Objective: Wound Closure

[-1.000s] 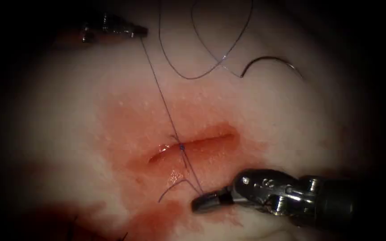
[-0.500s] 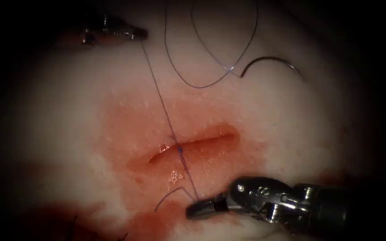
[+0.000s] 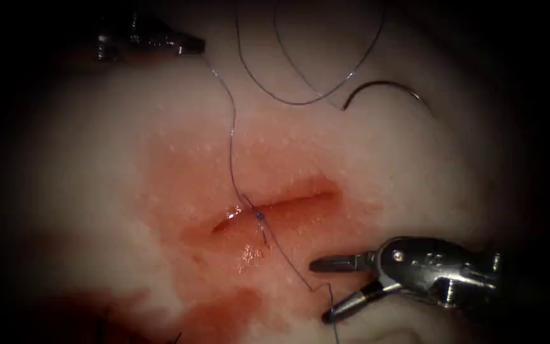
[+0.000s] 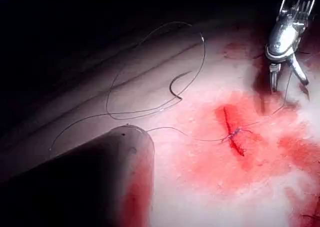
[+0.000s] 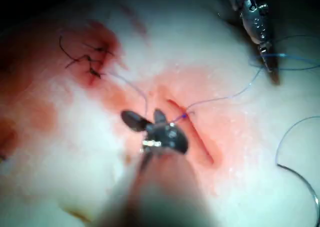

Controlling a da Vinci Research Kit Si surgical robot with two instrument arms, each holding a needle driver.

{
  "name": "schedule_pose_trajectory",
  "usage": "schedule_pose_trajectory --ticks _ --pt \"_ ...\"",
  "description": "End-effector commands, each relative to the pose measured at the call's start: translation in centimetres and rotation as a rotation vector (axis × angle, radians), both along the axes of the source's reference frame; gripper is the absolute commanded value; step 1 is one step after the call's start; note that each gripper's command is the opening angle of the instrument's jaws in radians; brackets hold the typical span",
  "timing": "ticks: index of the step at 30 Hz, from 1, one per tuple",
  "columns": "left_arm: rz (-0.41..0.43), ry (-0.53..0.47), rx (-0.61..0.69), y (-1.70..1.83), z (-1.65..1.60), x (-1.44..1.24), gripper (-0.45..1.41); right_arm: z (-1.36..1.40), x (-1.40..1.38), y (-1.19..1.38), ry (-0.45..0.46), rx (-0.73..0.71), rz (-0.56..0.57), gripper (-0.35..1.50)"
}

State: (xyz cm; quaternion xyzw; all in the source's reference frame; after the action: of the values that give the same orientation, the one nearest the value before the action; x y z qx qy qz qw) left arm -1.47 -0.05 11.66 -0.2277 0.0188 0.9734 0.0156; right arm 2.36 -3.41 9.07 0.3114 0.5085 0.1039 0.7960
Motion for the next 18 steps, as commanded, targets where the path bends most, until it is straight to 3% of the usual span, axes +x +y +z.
schedule_pose_trajectory --ticks 1,11,17,18 --pt "0.004 -0.004 -0.001 0.03 -0.01 -0.06 -0.45 0.1 0.03 0.08 -0.017 -0.011 0.024 1.23" --pt "0.012 -0.013 -0.029 0.0 -0.56 -0.11 -0.45 0.4 0.0 0.6 -0.111 -0.018 0.181 1.18" --pt "0.008 -0.012 -0.028 -0.03 -0.73 -0.09 -0.45 0.58 0.18 0.74 -0.124 0.055 0.24 1.18" --pt "0.012 -0.013 -0.03 -0.03 -0.78 -0.08 -0.45 0.61 0.27 0.78 -0.11 0.119 0.28 1.14"
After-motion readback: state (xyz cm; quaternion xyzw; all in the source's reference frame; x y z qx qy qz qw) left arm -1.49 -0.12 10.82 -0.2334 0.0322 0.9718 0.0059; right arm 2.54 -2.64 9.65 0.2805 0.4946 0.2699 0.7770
